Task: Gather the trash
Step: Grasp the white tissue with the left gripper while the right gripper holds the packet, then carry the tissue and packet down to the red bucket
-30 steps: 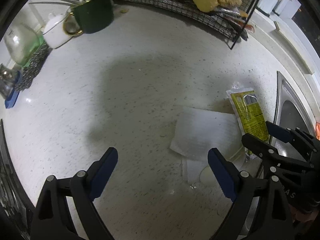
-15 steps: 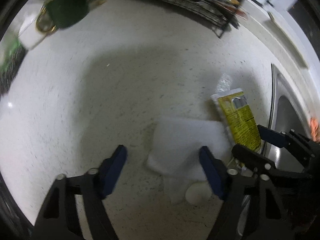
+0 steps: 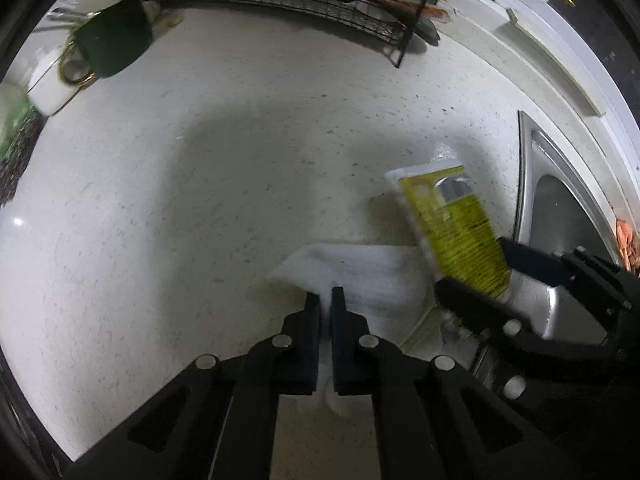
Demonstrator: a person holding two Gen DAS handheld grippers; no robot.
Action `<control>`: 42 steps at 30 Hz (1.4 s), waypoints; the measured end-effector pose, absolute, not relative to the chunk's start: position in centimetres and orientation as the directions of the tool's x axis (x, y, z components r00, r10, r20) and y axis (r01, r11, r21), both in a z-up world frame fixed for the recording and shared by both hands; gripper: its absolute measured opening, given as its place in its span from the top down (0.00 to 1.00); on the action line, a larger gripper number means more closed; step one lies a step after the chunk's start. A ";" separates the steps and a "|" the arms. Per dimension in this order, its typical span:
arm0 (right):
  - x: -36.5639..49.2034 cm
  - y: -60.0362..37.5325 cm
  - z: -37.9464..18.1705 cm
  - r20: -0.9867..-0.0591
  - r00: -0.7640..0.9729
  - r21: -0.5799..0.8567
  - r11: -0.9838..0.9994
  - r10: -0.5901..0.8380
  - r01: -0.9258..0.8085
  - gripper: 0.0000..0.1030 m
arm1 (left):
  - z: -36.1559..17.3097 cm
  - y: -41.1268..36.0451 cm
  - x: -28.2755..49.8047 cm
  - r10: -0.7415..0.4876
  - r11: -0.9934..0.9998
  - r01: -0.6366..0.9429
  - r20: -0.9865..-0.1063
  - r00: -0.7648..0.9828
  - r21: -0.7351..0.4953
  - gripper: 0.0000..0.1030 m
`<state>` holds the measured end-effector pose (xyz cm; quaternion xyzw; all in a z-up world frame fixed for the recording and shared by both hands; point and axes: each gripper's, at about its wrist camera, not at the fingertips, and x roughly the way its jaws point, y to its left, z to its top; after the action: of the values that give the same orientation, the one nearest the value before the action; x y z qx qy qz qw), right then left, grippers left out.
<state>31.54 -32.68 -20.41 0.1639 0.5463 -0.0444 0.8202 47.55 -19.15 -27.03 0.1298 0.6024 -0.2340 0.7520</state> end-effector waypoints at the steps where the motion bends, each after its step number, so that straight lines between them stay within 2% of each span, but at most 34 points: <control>1: 31.3 -32.8 -20.2 -0.911 0.402 0.206 0.945 0.091 0.253 0.49 | -26.9 -18.4 47.6 -0.190 0.866 0.493 -0.965 0.179 -0.079 0.97; 7: 30.9 -32.4 -18.6 -0.898 0.438 0.161 0.953 0.034 0.256 0.49 | -24.4 -15.6 47.8 -0.177 0.898 0.437 -0.951 0.256 -0.050 0.97; 21: 28.4 -27.9 -14.1 -0.859 0.508 0.172 0.971 0.064 0.167 0.49 | -15.7 -7.6 44.2 -0.224 0.923 0.381 -0.886 0.406 -0.059 0.97; 30: 26.3 -23.9 -11.0 -0.827 0.559 0.144 0.982 0.050 0.125 0.49 | -12.7 -3.8 39.3 -0.249 0.926 0.371 -0.853 0.459 -0.071 0.97; 42: 20.3 -15.9 -8.9 -0.798 0.599 0.126 0.991 0.074 0.046 0.49 | -10.3 4.1 29.7 -0.222 0.946 0.319 -0.838 0.498 -0.061 0.97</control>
<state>20.30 -15.85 -8.90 0.0667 0.4479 0.0079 0.8915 29.69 4.13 -10.30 0.0512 0.4757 -0.1566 0.8640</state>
